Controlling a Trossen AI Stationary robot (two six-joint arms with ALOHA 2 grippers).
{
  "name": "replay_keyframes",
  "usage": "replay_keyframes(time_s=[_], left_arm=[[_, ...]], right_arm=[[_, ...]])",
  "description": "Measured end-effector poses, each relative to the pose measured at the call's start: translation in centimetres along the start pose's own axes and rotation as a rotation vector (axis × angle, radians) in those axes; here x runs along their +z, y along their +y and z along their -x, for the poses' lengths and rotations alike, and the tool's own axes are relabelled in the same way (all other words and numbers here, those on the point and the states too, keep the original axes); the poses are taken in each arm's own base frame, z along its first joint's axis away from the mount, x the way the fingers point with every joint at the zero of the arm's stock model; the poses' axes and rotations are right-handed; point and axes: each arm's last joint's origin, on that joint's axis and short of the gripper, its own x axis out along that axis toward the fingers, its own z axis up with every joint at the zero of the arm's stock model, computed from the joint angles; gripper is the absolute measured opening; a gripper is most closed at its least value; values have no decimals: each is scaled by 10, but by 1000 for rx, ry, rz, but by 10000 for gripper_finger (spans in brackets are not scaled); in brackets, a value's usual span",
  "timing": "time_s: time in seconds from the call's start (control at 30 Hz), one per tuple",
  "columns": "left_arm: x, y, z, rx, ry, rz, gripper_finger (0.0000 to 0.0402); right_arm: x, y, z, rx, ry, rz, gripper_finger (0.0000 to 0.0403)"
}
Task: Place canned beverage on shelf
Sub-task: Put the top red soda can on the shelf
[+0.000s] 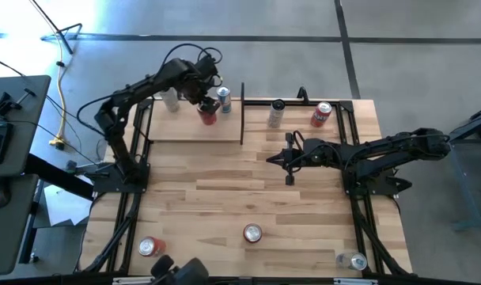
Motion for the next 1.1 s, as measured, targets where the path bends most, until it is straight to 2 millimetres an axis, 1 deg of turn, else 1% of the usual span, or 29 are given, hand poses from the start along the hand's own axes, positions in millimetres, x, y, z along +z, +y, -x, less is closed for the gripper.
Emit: replay_keyframes(time_s=[0.1, 0.23, 0.4, 0.5, 1.1], left_arm=[[5, 2, -5, 6, 23, 1, 224], [6, 2, -7, 6, 26, -10, 226], [6, 2, -7, 7, 29, -18, 261], [6, 2, -7, 21, 28, -20, 273], [5, 4, -4, 56, 18, -72, 279]], right_arm=[[0, 0, 0, 0, 0, 0, 0], [0, 0, 0, 0, 2, 0, 0], [-1, 0, 0, 2, 8, -8, 0], [-1, 0, 0, 2, 8, -10, 0], [-1, 0, 0, 2, 8, -10, 0]])
